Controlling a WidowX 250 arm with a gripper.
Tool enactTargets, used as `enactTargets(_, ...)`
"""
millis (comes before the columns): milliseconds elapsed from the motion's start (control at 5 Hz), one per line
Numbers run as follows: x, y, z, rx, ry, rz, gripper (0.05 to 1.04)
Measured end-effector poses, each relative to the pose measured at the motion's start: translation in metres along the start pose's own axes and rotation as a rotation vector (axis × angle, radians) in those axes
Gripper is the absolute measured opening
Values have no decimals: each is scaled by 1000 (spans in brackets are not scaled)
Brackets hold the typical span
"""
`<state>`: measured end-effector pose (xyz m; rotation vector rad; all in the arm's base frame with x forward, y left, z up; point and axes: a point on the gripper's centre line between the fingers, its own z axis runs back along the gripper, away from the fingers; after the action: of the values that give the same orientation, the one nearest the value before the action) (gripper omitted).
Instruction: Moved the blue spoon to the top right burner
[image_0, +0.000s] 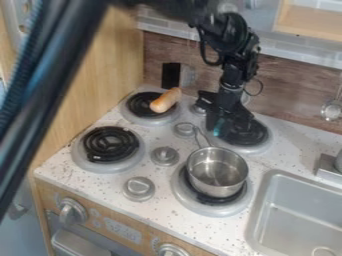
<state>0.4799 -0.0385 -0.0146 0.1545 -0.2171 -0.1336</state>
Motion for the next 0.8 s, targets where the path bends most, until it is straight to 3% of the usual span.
enactTargets(200,10,1,-8,15,-21,19,286)
enactTargets(600,12,-10,-24,-42,-5,20,286)
enactTargets(800,11,-15,-23,-73,-3,6,349)
